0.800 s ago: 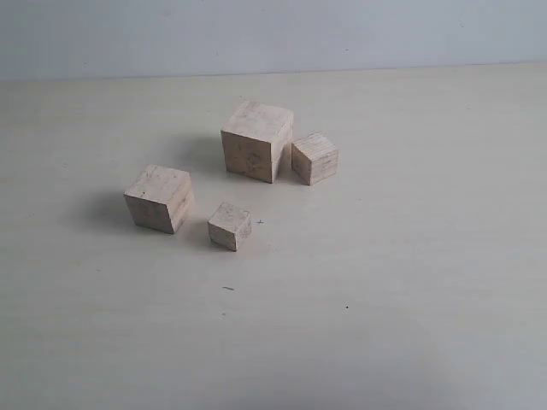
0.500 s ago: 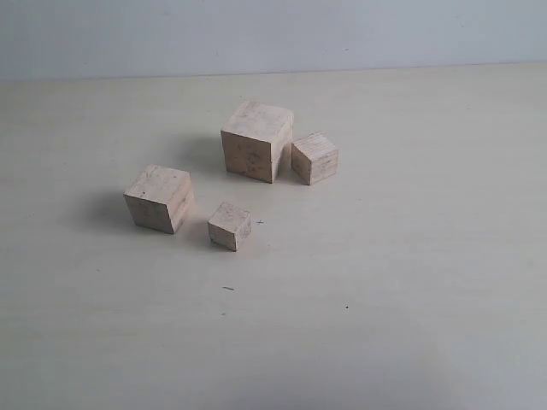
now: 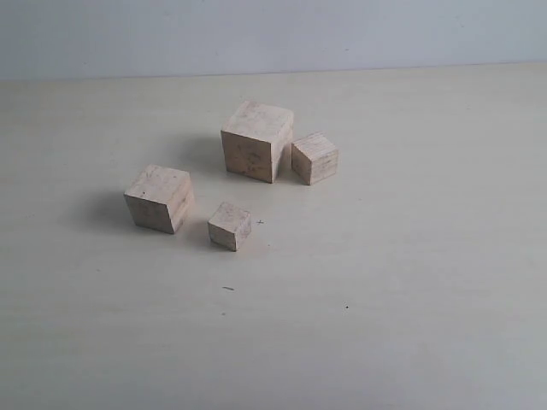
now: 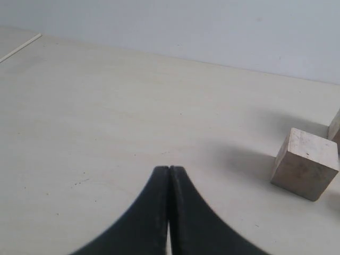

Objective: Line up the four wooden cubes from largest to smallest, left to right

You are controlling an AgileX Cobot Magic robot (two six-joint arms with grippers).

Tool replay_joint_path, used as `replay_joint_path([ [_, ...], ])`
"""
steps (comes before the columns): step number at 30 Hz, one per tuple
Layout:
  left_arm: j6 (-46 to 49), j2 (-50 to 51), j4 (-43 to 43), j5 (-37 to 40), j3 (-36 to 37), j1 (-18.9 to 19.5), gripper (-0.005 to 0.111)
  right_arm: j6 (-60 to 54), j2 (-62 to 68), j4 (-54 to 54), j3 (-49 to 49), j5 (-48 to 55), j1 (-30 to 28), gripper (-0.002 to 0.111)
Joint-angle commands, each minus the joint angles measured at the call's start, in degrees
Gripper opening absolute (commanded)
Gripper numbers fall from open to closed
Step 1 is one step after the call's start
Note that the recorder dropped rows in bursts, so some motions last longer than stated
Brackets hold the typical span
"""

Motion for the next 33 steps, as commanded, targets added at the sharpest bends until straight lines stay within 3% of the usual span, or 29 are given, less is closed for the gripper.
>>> replay_joint_path([
  [1,0.2,-0.3,0.2,-0.6,0.1,-0.4,0.000,0.3,-0.3,0.5,0.2,-7.1,0.1,0.000],
  [5,0.2,-0.3,0.2,-0.6,0.1,-0.4,0.000,4.2,-0.3,1.2,-2.1,-9.4,0.1,0.000],
  [11,0.2,-0.3,0.2,-0.6,0.1,-0.4,0.000,4.4,0.8,1.2,-14.6,-6.3,0.1,0.000],
  [19,0.2,-0.3,0.2,-0.6,0.1,-0.4,0.000,3.7,22.1,-0.3,-40.7,3.9,0.1,0.000],
  [27,0.2,-0.3,0.2,-0.6,0.1,-0.4,0.000,-14.3,54.0,-0.6,-69.5,26.2,9.0,0.000],
  [33,0.2,-0.3,0.2,-0.6,0.1,-0.4,0.000,-31.7,75.7,-0.6,-81.6,34.4,14.3,0.000],
])
